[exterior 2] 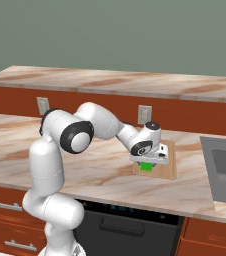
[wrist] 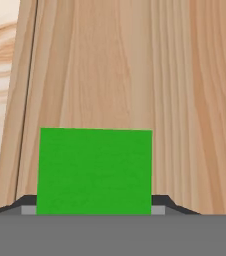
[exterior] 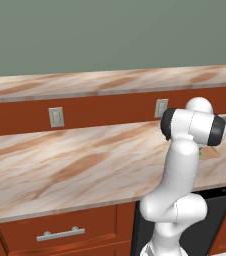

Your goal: Pick up the sponge from the counter and clean the cutting board by briefly scrubbing or pressing down on the cutting board. Once finished, release the sponge.

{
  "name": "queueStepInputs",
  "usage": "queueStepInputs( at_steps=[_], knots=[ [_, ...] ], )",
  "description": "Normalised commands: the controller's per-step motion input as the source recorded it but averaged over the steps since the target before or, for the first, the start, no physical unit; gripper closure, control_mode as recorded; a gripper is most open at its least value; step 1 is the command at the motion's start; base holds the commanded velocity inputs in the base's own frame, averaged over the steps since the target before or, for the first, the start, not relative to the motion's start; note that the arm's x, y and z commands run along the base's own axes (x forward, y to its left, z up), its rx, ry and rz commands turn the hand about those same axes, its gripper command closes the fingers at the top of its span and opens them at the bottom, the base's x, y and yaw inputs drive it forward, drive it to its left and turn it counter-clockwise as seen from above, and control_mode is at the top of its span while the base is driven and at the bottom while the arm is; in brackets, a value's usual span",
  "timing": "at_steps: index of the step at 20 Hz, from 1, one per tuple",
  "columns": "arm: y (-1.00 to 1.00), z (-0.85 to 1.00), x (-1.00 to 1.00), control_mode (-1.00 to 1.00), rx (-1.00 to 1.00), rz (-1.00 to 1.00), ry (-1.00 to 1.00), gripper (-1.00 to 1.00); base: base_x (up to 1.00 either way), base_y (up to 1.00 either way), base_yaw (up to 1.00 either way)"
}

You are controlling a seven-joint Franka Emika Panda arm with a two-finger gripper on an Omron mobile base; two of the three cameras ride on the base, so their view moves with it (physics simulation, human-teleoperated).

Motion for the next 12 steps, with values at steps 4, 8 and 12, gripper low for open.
queueStepInputs(
  at_steps=[4, 8, 12],
  knots=[
    [0.02, 0.0, 0.01, -1.0, 0.0, 0.0, -0.02, 1.0, 0.0, 0.0, 0.0],
    [0.1, 0.0, 0.18, -1.0, 0.0, 0.0, -0.03, 1.0, 0.0, 0.0, 0.0],
    [0.04, 0.0, 0.25, -1.0, 0.0, 0.0, -0.04, 1.0, 0.0, 0.0, 0.0]
  ],
)
